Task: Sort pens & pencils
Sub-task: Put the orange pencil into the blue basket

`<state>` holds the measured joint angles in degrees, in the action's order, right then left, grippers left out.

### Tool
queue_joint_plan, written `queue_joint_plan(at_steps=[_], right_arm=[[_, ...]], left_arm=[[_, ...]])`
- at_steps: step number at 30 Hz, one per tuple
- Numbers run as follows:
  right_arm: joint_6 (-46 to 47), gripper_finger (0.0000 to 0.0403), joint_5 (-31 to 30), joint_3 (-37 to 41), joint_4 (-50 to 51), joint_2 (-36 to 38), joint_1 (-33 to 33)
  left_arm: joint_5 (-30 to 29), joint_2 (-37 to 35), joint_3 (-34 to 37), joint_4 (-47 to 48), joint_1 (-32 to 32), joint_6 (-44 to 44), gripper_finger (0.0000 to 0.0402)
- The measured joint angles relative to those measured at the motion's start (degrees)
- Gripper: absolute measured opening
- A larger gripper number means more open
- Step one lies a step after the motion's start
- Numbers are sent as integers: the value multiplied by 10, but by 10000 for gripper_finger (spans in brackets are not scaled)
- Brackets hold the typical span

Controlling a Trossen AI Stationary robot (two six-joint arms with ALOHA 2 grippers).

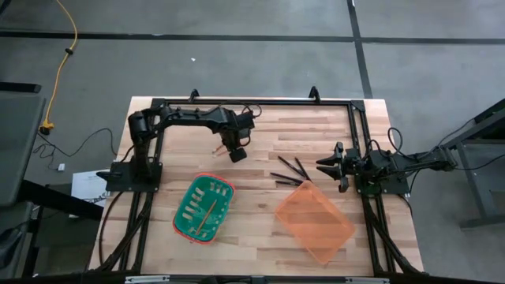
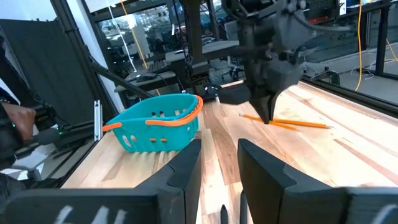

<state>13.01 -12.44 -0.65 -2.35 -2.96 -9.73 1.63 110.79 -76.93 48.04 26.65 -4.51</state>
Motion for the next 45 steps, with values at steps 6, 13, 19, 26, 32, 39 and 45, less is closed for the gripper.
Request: queue_joint_plan(at_steps=[6, 13, 19, 26, 32, 39, 45], right_arm=[[0, 96, 0, 0, 0, 0, 0], [0, 96, 0, 0, 0, 0, 0], [0, 96, 0, 0, 0, 0, 0], [0, 96, 0, 0, 0, 0, 0], [0, 96, 0, 0, 0, 0, 0], [0, 96, 0, 0, 0, 0, 0], [0, 96, 0, 0, 0, 0, 0]], left_arm=[[9, -33, 0, 12, -2, -2, 6], [28, -88, -1, 34, -1, -17, 5], [30, -150, -1, 65, -9, -33, 2], [31, -215, -2, 112, -47, -72, 3], [30, -245, -2, 136, -115, -124, 4], [-1, -252, 15, 121, -214, -194, 2], [-29, -251, 78, 86, -298, -264, 4]])
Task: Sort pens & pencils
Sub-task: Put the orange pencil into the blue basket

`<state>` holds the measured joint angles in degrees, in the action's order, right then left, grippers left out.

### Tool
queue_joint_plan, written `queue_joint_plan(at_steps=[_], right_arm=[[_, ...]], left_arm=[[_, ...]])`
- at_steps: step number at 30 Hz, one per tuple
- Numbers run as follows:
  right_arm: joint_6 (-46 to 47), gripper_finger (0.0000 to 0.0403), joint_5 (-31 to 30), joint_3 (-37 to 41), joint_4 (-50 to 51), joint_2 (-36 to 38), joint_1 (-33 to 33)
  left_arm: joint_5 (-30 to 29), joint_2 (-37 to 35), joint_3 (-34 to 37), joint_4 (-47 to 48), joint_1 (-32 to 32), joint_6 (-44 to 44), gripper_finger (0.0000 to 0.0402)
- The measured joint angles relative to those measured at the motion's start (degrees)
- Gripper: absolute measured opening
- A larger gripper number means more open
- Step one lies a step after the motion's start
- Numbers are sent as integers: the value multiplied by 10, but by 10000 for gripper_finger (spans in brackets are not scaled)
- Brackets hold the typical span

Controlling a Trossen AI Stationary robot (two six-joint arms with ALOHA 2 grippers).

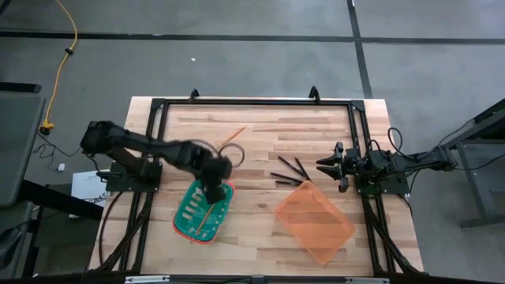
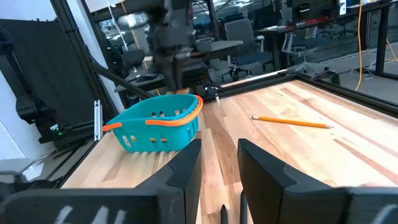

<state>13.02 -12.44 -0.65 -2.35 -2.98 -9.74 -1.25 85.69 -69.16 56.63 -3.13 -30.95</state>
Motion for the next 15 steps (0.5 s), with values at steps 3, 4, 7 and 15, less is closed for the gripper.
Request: queue_joint_plan(at_steps=[3, 4, 7, 15], right_arm=[[0, 96, 0, 0, 0, 0, 0], [0, 96, 0, 0, 0, 0, 0], [0, 96, 0, 0, 0, 0, 0], [0, 96, 0, 0, 0, 0, 0]], left_arm=[[-32, -4, 28, -21, -44, -40, 2], [-41, -5, 33, -27, -55, -53, 2], [-52, -15, 40, -29, -81, -93, 2], [-98, -23, 41, -21, -143, -187, 3]])
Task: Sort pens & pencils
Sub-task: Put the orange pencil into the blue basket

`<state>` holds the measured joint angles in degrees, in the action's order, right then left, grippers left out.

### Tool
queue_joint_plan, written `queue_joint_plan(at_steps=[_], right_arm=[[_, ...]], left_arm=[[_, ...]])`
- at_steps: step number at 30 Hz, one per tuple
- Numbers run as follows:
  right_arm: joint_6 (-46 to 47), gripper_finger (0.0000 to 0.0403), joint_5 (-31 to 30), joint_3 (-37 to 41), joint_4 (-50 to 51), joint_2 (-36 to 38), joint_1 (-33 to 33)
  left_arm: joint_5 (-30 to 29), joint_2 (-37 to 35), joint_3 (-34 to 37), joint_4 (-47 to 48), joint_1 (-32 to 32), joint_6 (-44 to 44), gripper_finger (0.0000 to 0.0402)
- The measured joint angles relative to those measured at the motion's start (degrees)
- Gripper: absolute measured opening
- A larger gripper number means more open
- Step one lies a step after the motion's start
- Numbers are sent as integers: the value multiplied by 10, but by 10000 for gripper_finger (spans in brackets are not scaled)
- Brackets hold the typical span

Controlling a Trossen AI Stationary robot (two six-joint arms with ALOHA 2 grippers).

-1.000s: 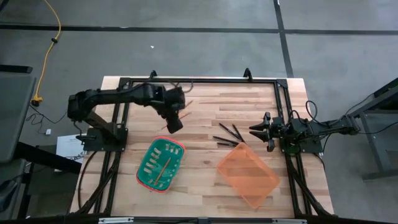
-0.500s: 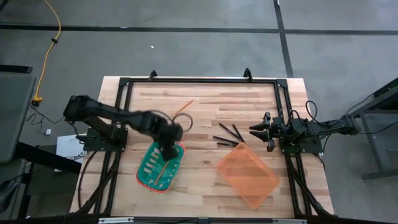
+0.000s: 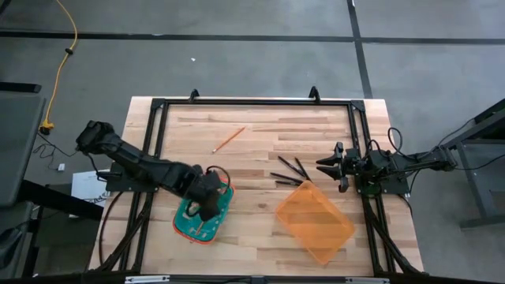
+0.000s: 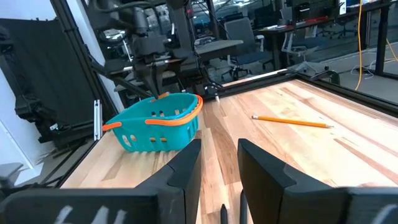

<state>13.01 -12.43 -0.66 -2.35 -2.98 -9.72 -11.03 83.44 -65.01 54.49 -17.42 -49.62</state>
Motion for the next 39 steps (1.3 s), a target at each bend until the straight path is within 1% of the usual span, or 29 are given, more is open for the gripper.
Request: queue_joint_plan(at_steps=[8, 10, 13, 18, 22, 30, 33, 39], right_arm=[[0, 96, 0, 0, 0, 0, 0], [0, 96, 0, 0, 0, 0, 0], [0, 96, 0, 0, 0, 0, 0], [0, 96, 0, 0, 0, 0, 0], [0, 96, 0, 0, 0, 0, 0], [0, 96, 0, 0, 0, 0, 0], [0, 96, 0, 0, 0, 0, 0], [0, 96, 0, 0, 0, 0, 0]], left_arm=[[-53, 0, 0, 18, -56, -68, 4], [-56, 0, 8, 0, -67, -81, 4], [-53, 0, 33, -27, -80, -105, 4], [-47, 0, 71, -39, -101, -146, 5], [-42, 0, 85, -41, -101, -163, 5], [-39, 0, 95, -40, -100, -165, 6], [-38, 0, 95, -39, -99, -171, 18], [-25, 0, 95, -39, -99, -168, 77]])
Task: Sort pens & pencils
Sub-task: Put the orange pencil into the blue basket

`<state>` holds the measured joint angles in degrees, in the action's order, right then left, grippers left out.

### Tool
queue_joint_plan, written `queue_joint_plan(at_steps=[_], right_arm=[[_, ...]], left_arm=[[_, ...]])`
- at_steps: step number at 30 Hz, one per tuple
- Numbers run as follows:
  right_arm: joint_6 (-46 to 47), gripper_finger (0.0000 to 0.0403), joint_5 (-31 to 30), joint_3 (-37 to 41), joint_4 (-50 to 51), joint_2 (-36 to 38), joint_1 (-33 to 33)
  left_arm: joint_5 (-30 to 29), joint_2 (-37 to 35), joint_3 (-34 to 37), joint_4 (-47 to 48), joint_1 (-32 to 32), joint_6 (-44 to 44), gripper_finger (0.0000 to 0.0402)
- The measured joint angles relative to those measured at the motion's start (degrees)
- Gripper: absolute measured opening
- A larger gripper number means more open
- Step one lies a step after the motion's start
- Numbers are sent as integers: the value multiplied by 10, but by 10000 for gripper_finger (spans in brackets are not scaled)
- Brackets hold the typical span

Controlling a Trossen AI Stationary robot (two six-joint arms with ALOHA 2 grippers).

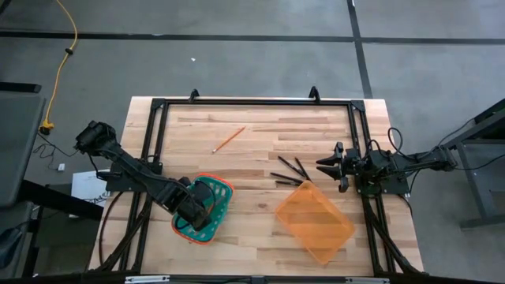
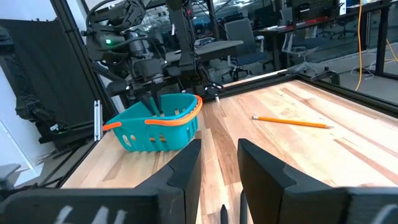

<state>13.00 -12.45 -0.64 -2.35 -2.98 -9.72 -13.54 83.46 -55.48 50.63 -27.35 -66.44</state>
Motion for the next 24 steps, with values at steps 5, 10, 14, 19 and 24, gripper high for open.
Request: queue_joint_plan(at_steps=[5, 10, 14, 19, 24], right_arm=[[0, 96, 0, 0, 0, 0, 0], [0, 96, 0, 0, 0, 0, 0], [0, 96, 0, 0, 0, 0, 0], [0, 96, 0, 0, 0, 0, 0], [0, 96, 0, 0, 0, 0, 0]], left_arm=[[24, -1, 0, 2, 0, 5, 105], [28, -7, -14, 22, 17, 22, 104], [8, -8, -57, 53, 52, 77, 97], [10, -8, -89, 77, 133, 158, 88], [39, -8, -92, 79, 234, 230, 85]])
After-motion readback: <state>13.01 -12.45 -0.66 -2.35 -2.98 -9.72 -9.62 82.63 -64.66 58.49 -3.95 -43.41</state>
